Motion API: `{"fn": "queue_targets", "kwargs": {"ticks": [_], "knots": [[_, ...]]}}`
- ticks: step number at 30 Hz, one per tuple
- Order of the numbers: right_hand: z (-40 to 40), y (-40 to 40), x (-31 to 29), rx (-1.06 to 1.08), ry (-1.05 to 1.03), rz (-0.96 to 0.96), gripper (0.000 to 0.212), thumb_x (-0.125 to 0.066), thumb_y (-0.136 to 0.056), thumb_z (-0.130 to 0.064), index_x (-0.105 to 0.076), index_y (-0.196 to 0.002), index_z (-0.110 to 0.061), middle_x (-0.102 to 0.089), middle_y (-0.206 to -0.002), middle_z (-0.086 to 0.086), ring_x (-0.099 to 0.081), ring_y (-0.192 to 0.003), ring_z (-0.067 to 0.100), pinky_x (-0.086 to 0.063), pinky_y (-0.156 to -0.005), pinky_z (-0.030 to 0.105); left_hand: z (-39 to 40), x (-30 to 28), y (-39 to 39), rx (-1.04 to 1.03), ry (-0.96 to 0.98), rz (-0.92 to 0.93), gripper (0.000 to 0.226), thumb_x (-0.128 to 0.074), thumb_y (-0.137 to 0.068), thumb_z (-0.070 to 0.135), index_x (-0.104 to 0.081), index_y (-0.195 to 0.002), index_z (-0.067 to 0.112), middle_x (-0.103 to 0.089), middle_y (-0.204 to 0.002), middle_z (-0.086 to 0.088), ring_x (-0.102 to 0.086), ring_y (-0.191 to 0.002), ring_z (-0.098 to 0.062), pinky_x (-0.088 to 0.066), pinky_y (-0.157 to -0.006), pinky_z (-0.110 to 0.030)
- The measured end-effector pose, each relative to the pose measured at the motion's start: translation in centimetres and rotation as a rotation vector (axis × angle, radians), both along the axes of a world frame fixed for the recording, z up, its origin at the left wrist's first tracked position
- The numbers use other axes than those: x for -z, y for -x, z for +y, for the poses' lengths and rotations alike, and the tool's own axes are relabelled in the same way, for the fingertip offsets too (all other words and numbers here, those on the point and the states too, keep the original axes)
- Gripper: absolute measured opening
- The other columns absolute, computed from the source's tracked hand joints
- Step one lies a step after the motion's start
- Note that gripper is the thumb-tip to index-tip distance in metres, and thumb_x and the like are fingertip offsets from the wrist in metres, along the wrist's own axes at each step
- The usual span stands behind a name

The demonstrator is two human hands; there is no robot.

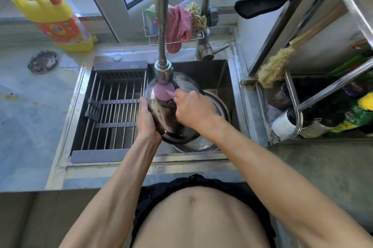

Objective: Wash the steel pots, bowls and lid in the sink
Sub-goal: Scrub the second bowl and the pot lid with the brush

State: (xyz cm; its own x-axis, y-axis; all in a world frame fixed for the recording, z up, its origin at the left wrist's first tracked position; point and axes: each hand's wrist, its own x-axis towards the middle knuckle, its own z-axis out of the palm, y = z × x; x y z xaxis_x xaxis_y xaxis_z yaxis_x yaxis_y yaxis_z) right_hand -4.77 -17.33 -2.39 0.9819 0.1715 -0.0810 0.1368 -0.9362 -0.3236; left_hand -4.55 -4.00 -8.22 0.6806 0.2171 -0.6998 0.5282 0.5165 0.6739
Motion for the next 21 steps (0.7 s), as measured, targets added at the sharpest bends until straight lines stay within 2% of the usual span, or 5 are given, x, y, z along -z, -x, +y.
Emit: {"fn": "queue_targets", "kwargs": {"ticks": [4,8,12,17,21], "knots": [[-0.8,-0.3,0.5,0.045,-0.093,0.054,0.029,-0.035,-0.104,-0.03,-0.056,-0.117,-0.013,-0.066,-0.107,0.02,-0.064,-0.096,0.041,-0.04,-0.066,0.039,1.3,0.5,0.9,-0.056,0.071,0.034,0.063,-0.05,-0.098,0.066,-0.073,-0.122,0.013,-0.077,-0.113,-0.012,-0.074,-0.106,-0.031,-0.055,-0.101,-0.05],[-1.5,0.2,1.4,0.192,-0.299,0.075,0.03,-0.039,-0.102,-0.034,-0.064,-0.103,-0.018,-0.068,-0.096,0.013,-0.062,-0.088,0.035,-0.045,-0.066,0.039,2.3,-0.2,0.8,-0.131,0.02,0.049,0.054,-0.055,-0.097,0.064,-0.074,-0.112,0.015,-0.08,-0.101,-0.008,-0.076,-0.099,-0.027,-0.06,-0.091,-0.047],[-1.8,1.2,3.0,0.278,-0.418,0.094,0.03,-0.041,-0.103,-0.03,-0.067,-0.103,-0.015,-0.07,-0.094,0.012,-0.061,-0.089,0.033,-0.047,-0.071,0.041,3.0,0.2,0.9,-0.139,-0.043,0.084,0.05,-0.061,-0.093,0.064,-0.073,-0.102,0.017,-0.08,-0.089,-0.004,-0.077,-0.09,-0.024,-0.063,-0.081,-0.043],[-3.4,0.9,4.3,0.493,-0.522,0.144,0.03,-0.042,-0.103,-0.029,-0.066,-0.091,-0.014,-0.066,-0.083,0.005,-0.062,-0.083,0.028,-0.052,-0.078,0.048,3.3,0.6,0.1,-0.188,0.016,0.115,0.051,-0.06,-0.093,0.066,-0.074,-0.106,0.018,-0.08,-0.093,-0.004,-0.078,-0.085,-0.024,-0.064,-0.076,-0.044],[-3.5,0.1,4.0,0.375,-0.437,0.186,0.03,-0.042,-0.103,-0.032,-0.064,-0.091,-0.016,-0.065,-0.085,0.004,-0.061,-0.086,0.028,-0.048,-0.073,0.041,3.0,0.1,-1.0,-0.225,0.062,0.086,0.048,-0.054,-0.097,0.064,-0.074,-0.105,0.02,-0.08,-0.096,-0.004,-0.074,-0.095,-0.024,-0.061,-0.083,-0.044]]}}
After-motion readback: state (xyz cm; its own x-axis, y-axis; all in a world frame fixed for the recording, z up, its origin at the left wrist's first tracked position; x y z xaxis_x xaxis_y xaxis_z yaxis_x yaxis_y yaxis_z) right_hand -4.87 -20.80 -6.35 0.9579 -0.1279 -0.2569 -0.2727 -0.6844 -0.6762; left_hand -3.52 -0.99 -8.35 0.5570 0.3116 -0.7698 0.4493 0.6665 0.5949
